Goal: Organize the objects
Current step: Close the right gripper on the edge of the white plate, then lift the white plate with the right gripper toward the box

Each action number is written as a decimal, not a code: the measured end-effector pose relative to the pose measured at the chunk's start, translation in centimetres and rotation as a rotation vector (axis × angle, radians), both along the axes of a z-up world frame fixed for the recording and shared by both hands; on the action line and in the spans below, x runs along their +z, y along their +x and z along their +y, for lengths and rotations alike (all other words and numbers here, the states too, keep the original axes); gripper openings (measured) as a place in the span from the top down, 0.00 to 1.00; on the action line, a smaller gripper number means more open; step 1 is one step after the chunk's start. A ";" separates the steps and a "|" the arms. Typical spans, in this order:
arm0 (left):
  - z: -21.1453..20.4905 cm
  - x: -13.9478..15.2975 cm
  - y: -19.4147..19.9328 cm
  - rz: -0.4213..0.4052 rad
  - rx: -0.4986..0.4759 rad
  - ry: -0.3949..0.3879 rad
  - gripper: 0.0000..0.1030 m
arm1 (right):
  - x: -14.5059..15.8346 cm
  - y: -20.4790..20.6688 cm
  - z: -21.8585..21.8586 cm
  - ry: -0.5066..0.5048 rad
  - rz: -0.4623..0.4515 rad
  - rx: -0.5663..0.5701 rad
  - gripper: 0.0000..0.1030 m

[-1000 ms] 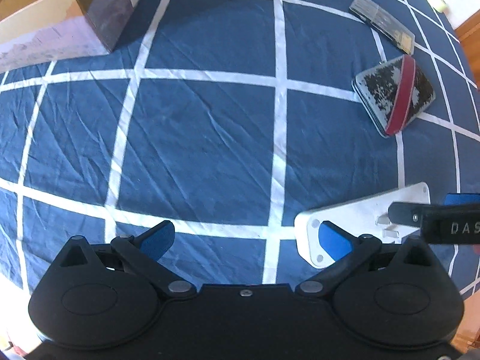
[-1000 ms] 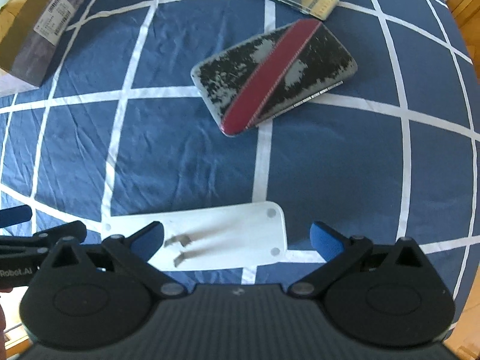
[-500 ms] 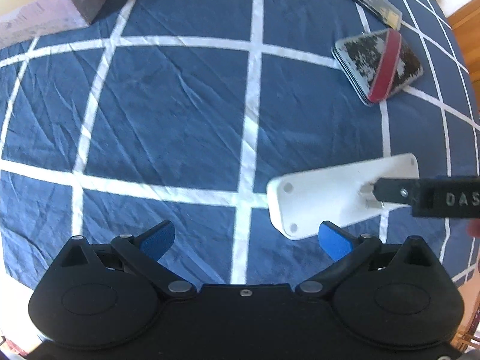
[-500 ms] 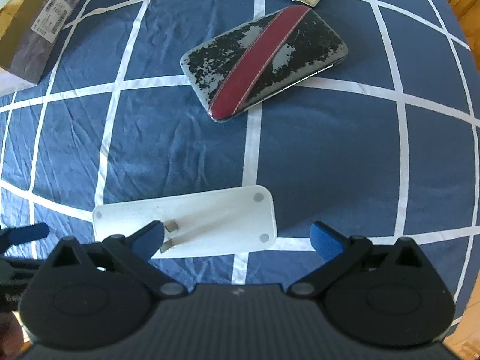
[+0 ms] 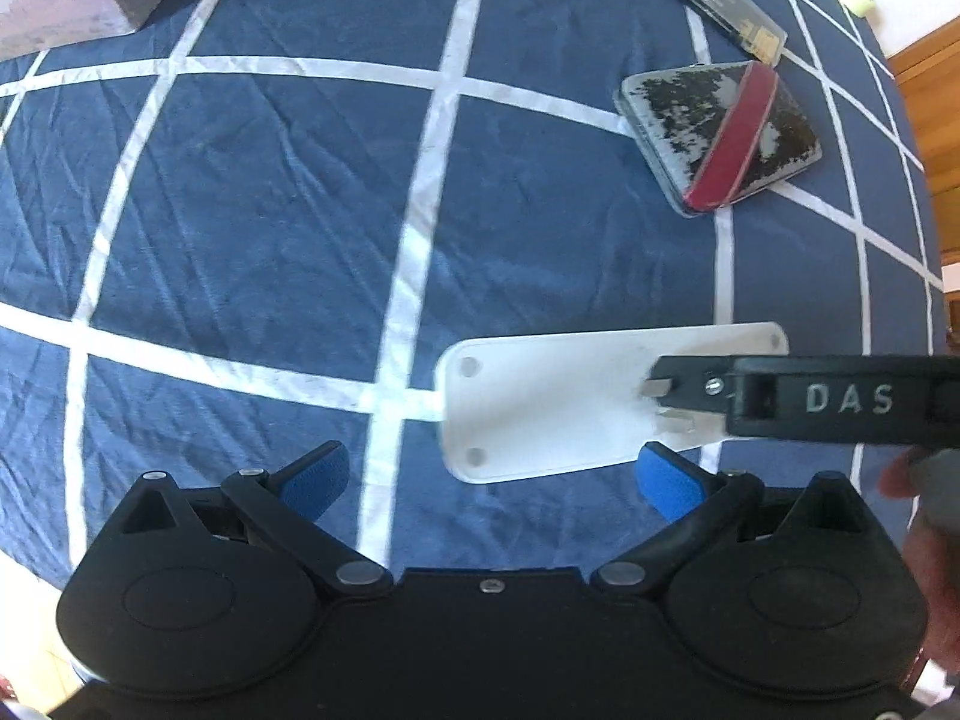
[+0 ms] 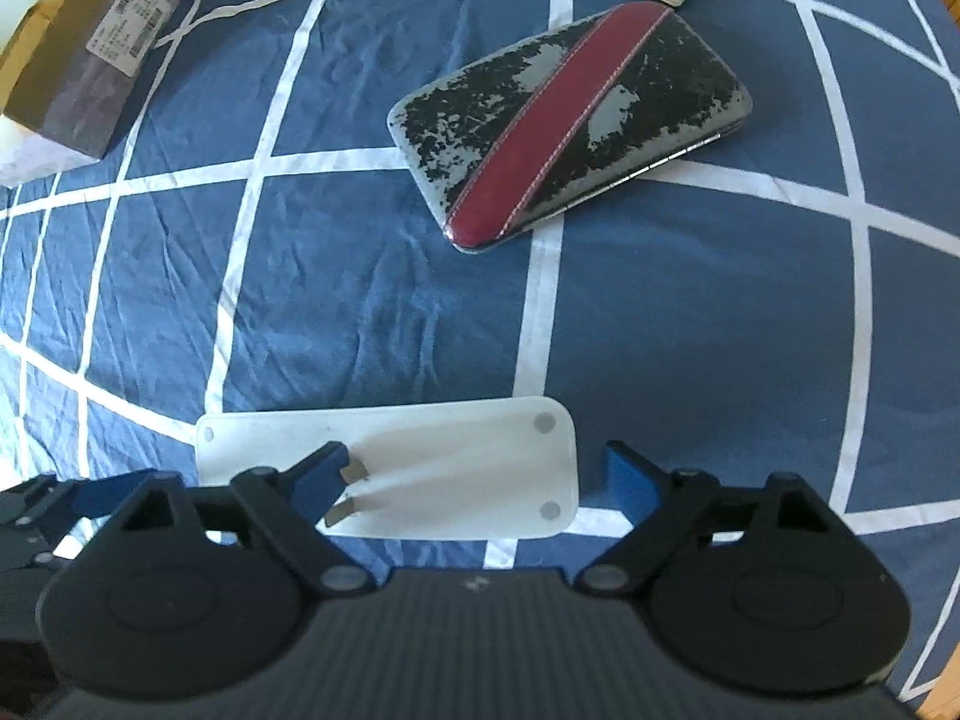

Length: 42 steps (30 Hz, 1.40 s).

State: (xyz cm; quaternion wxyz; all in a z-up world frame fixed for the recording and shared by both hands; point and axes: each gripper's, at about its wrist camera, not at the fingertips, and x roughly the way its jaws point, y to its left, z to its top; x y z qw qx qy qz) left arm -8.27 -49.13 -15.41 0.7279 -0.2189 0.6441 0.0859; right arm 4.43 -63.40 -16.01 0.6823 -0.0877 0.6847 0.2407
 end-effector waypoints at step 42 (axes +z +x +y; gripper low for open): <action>1.2 2.0 2.7 -0.011 -0.005 0.019 0.14 | 2.3 0.1 1.3 0.053 -0.019 0.026 0.22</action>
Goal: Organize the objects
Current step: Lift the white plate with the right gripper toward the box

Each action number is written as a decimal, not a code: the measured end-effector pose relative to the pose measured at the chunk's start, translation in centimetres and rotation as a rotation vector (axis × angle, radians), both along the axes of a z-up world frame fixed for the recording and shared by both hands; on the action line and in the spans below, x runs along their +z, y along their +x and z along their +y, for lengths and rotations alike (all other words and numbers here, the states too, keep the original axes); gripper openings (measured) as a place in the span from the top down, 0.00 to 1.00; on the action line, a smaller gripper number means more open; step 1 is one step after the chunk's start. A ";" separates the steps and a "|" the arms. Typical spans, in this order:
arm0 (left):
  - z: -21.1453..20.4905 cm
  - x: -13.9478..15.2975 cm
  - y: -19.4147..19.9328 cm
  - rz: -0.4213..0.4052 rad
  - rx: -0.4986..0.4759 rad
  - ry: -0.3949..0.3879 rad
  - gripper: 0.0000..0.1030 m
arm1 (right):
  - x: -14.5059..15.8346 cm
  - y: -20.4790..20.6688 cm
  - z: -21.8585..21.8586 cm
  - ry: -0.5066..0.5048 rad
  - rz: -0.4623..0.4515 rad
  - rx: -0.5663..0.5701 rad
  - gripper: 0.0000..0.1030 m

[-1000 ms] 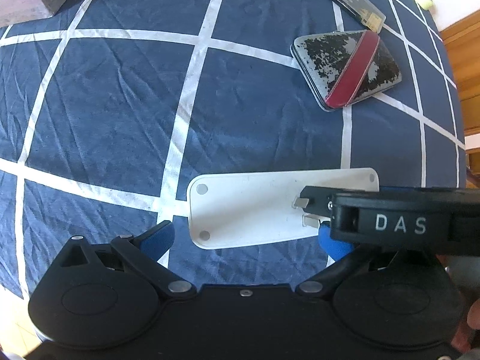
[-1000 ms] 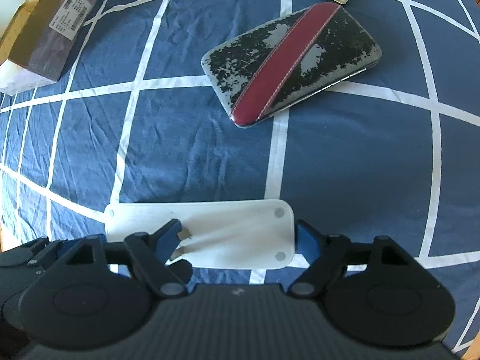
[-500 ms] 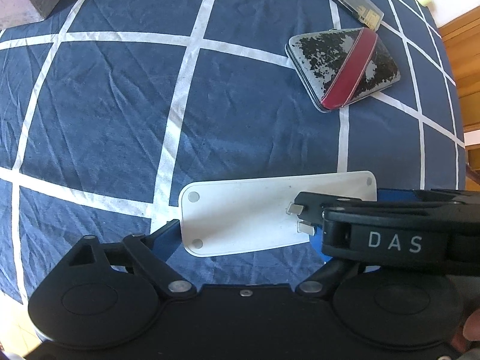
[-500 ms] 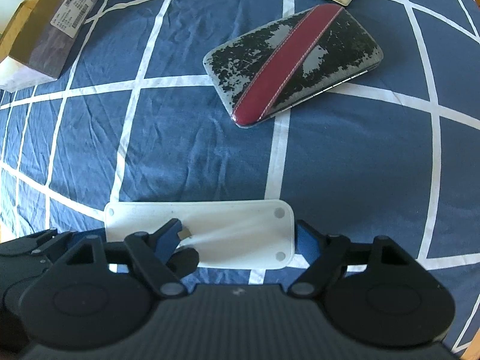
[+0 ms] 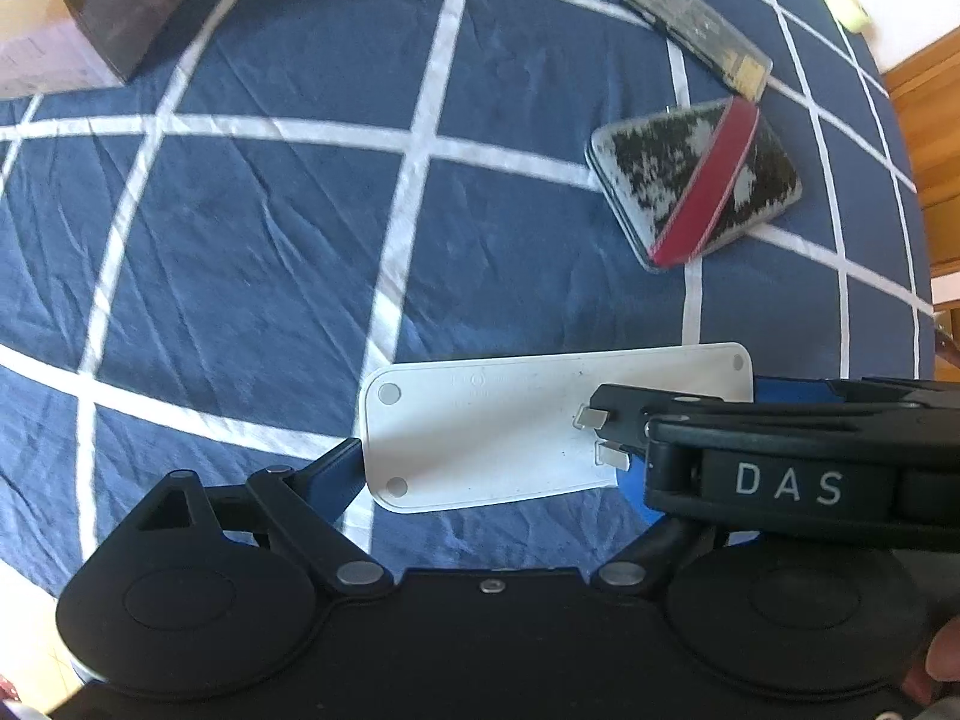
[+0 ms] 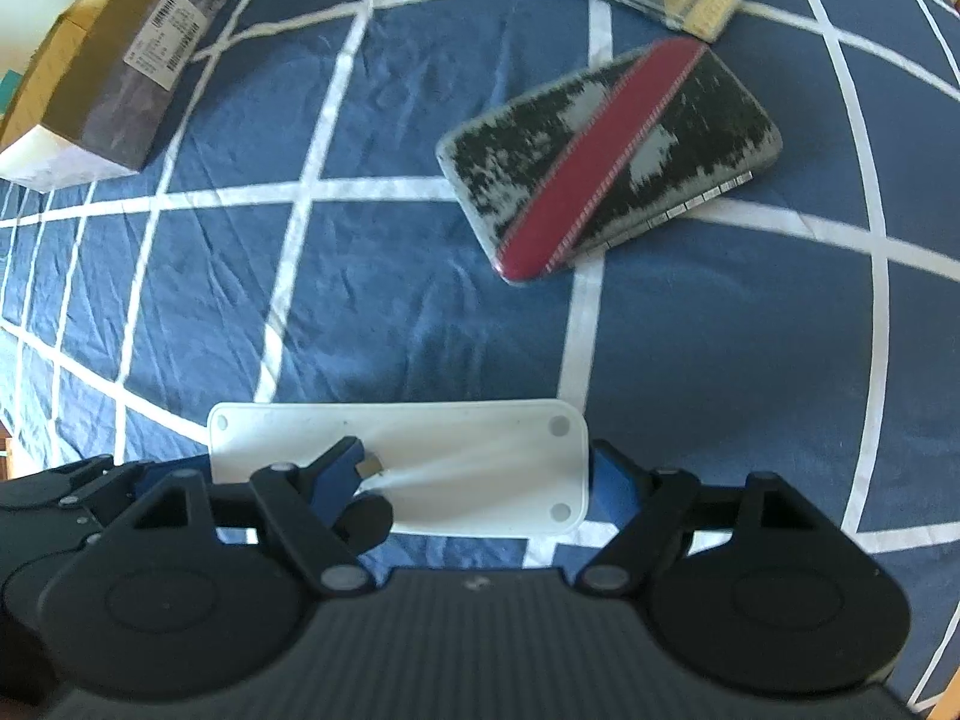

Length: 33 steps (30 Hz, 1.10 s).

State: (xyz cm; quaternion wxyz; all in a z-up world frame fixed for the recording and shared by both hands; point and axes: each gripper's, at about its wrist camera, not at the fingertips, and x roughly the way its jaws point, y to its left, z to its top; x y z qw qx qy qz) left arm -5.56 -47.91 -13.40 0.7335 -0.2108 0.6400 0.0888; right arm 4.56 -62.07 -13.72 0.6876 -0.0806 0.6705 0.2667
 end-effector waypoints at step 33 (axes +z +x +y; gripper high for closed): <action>22.0 10.8 4.7 -0.188 -0.028 0.104 0.14 | 11.1 2.3 21.8 0.114 -0.185 -0.013 0.22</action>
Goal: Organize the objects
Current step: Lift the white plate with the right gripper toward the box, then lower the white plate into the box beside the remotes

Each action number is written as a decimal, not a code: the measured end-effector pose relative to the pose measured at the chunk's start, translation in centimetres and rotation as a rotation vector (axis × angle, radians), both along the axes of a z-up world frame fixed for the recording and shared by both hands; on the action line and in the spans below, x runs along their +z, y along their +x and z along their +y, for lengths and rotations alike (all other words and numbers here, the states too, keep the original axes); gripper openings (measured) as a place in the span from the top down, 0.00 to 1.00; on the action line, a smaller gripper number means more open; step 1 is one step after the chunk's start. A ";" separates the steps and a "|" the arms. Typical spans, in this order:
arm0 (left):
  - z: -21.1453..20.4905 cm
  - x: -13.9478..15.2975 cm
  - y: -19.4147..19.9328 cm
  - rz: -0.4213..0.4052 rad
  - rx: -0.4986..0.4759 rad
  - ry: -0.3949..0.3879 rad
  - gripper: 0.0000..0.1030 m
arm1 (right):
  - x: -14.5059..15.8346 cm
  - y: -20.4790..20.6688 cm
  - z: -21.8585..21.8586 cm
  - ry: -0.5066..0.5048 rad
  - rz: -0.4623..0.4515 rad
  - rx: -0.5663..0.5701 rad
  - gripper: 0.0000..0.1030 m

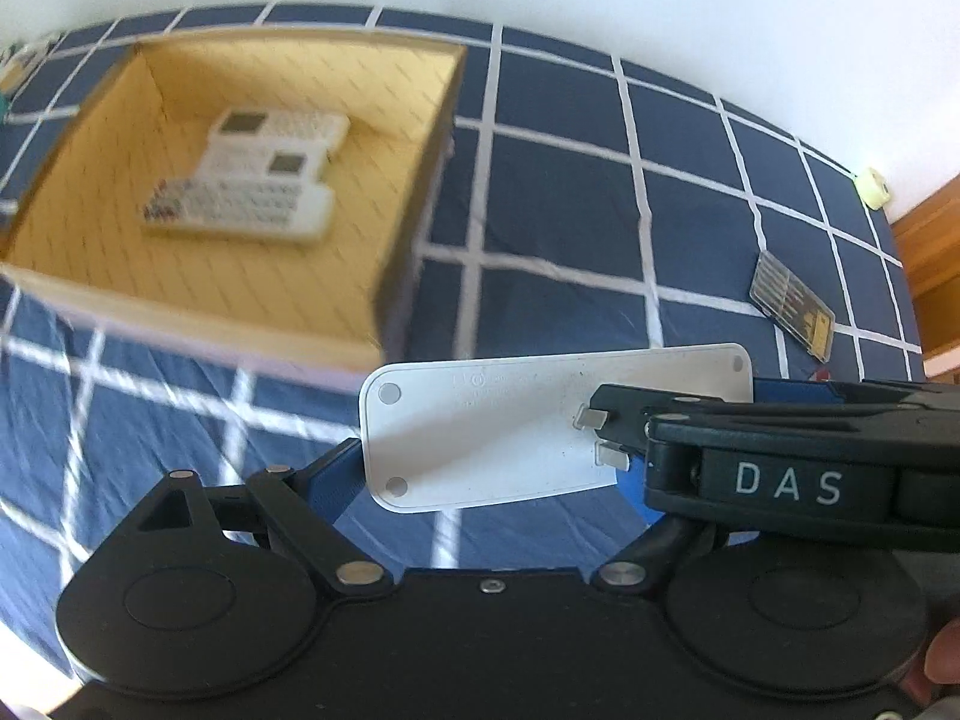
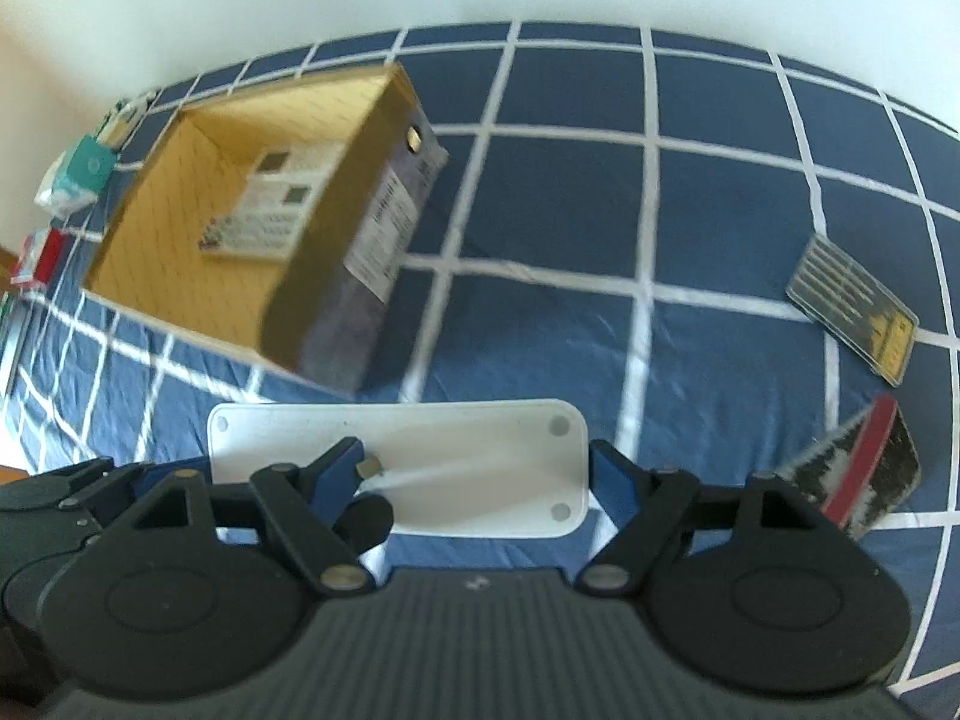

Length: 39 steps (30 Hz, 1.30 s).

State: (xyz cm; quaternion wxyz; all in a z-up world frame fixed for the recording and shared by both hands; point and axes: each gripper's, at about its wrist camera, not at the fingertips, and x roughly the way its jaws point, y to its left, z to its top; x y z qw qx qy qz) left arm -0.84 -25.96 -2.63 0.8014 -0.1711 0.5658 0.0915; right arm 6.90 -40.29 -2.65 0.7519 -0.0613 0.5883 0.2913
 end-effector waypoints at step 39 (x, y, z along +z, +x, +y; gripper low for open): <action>23.2 -6.7 4.4 0.159 -0.204 -0.057 0.14 | -5.6 0.9 24.2 -0.048 0.128 -0.205 0.22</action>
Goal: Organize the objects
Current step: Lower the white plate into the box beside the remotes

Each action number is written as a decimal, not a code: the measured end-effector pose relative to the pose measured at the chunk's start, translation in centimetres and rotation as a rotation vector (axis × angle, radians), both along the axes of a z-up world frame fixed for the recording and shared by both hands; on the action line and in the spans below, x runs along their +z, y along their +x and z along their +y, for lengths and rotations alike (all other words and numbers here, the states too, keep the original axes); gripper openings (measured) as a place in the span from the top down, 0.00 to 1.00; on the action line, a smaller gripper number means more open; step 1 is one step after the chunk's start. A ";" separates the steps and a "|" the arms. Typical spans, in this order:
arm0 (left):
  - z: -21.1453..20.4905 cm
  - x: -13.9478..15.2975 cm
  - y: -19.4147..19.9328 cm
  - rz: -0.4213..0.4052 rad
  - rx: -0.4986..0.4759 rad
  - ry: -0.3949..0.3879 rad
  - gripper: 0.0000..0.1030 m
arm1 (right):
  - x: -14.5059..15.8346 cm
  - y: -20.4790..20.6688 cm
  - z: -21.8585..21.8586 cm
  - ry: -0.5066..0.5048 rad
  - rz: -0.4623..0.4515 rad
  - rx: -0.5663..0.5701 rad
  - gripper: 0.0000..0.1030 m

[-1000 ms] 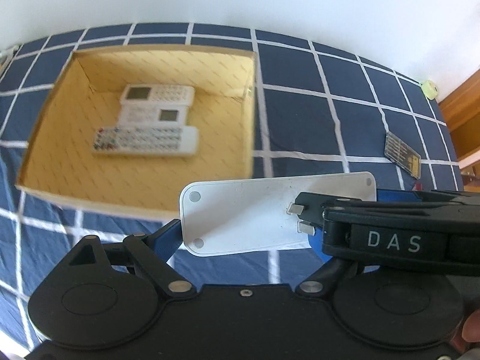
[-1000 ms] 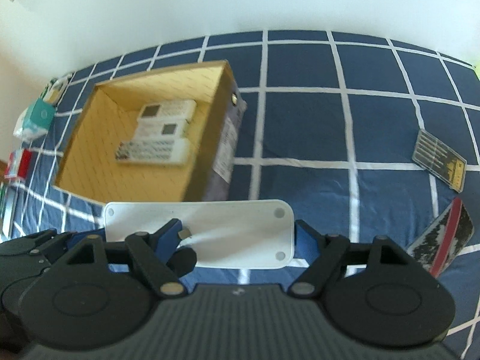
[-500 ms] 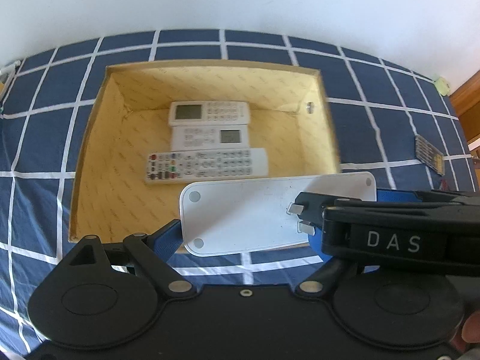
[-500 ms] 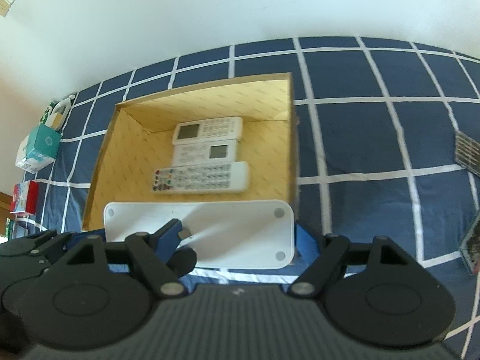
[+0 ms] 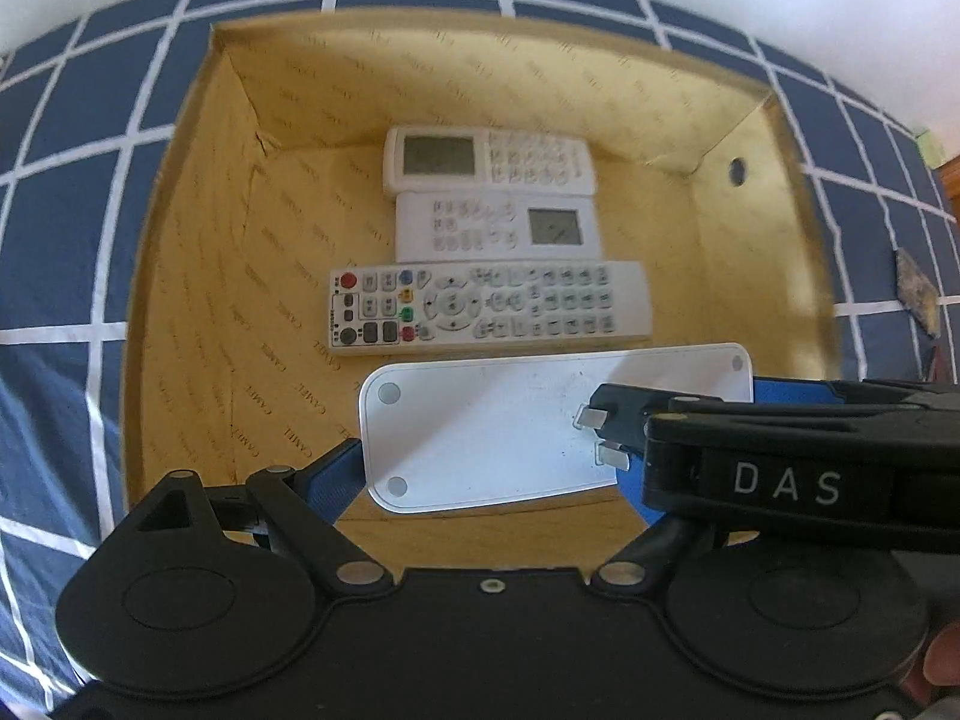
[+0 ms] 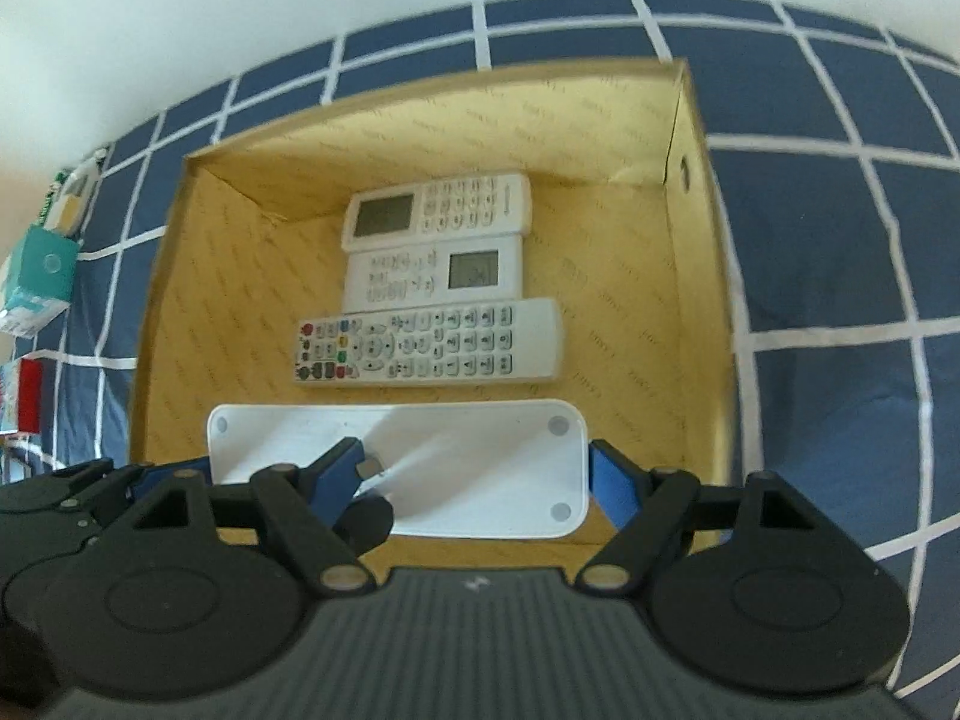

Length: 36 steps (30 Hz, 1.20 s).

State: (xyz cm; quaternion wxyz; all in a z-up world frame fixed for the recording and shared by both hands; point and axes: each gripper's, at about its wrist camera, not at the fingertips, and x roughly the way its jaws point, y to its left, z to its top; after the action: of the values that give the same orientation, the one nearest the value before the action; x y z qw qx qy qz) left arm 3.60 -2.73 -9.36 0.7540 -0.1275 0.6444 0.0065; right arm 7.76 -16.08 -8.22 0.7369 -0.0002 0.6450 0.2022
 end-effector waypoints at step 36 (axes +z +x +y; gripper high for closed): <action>2.4 -6.1 1.9 0.087 -0.019 -0.037 0.09 | -6.6 3.0 2.9 -0.085 0.131 -0.006 0.22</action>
State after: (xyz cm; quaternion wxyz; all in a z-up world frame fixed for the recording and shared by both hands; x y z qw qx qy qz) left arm 5.54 -0.33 -15.42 0.7229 -0.1350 0.6776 -0.0069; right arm 10.80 -13.15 -14.83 0.6932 -0.0163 0.6997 0.1721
